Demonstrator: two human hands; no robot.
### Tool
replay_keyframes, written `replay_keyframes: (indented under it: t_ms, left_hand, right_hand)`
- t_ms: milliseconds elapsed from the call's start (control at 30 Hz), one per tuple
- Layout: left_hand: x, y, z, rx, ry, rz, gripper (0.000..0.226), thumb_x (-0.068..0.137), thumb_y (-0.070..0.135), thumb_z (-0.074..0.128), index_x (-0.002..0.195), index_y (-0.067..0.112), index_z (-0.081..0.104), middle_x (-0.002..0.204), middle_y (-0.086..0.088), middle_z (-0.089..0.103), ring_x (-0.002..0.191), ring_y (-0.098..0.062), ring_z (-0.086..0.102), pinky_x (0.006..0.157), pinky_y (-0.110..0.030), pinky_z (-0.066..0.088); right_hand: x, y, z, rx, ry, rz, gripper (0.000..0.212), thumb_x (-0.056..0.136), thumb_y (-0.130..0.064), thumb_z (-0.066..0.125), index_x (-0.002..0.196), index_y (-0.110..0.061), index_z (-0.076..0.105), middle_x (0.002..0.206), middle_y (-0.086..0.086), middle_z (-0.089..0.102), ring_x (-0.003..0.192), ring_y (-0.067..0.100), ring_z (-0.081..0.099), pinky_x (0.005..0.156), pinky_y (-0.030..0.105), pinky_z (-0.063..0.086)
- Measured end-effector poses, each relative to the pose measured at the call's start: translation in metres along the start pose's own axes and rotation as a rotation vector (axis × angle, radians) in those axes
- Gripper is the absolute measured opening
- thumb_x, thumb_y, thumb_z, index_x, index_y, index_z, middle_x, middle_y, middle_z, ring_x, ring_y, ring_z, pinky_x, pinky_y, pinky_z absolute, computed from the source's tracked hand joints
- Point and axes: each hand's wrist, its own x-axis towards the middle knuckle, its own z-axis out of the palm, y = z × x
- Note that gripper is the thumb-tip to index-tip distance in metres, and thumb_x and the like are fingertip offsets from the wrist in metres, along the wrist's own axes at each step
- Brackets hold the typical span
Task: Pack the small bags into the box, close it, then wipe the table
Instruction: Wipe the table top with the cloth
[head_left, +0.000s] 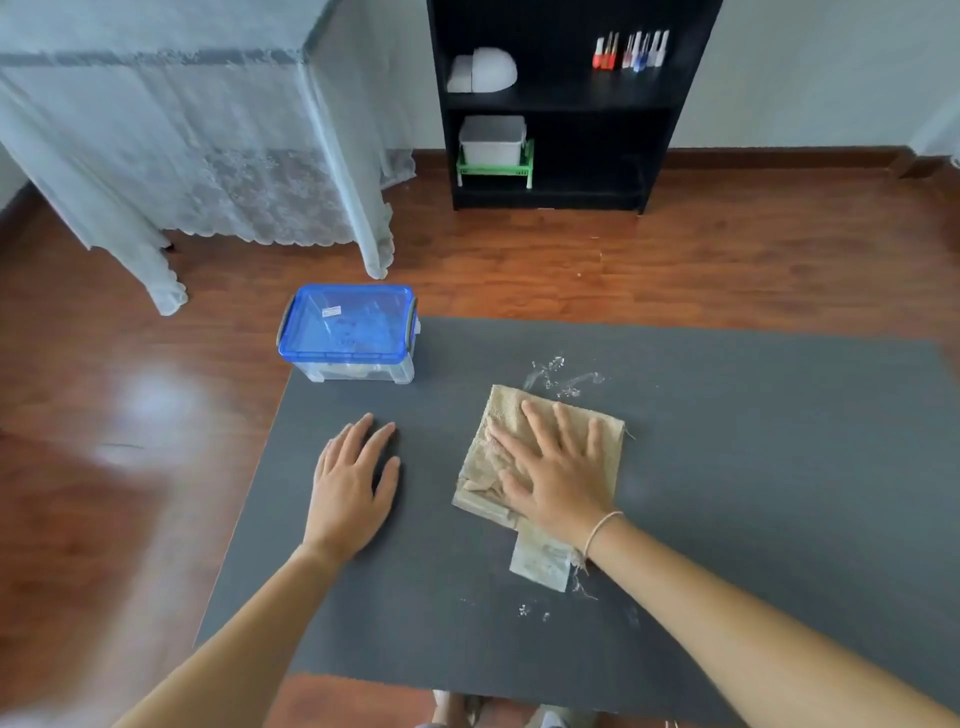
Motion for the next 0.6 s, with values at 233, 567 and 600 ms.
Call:
replay_keyframes:
  t_ms: [233,567,600]
  left_hand:
    - [-0.008,-0.013,0.012,0.16,-0.007,-0.043,0.052,0.09,0.045,0.021,0.14,0.033,0.031,0.153,0.002,0.029,0.143,-0.023,0.021,0.119,-0.041,0.013]
    - [-0.007,-0.017,0.009,-0.111,0.047,-0.095,0.049,0.091,0.028,0.024,0.136,0.022,0.041,0.15,0.005,0.033,0.143,-0.016,0.021,0.117,-0.027,0.004]
    - [-0.008,-0.017,0.01,-0.097,0.05,-0.086,0.047,0.092,0.027,0.025,0.137,0.022,0.041,0.151,0.005,0.032,0.143,-0.016,0.02,0.117,-0.027,0.004]
  right_hand:
    - [0.09,0.091,-0.044,0.14,0.154,0.486,0.047,0.091,-0.023,0.034,0.138,-0.021,0.034,0.156,0.004,0.021,0.138,0.034,0.026,0.113,0.051,0.021]
    - [0.039,0.1,-0.043,-0.034,0.036,0.044,0.053,0.086,-0.056,0.034,0.132,-0.032,0.044,0.142,0.007,0.045,0.13,0.037,0.039,0.104,0.053,0.033]
    - [0.057,0.114,-0.052,0.045,0.07,0.3,0.055,0.089,-0.05,0.033,0.139,-0.028,0.034,0.15,0.01,0.033,0.136,0.037,0.03,0.112,0.053,0.023]
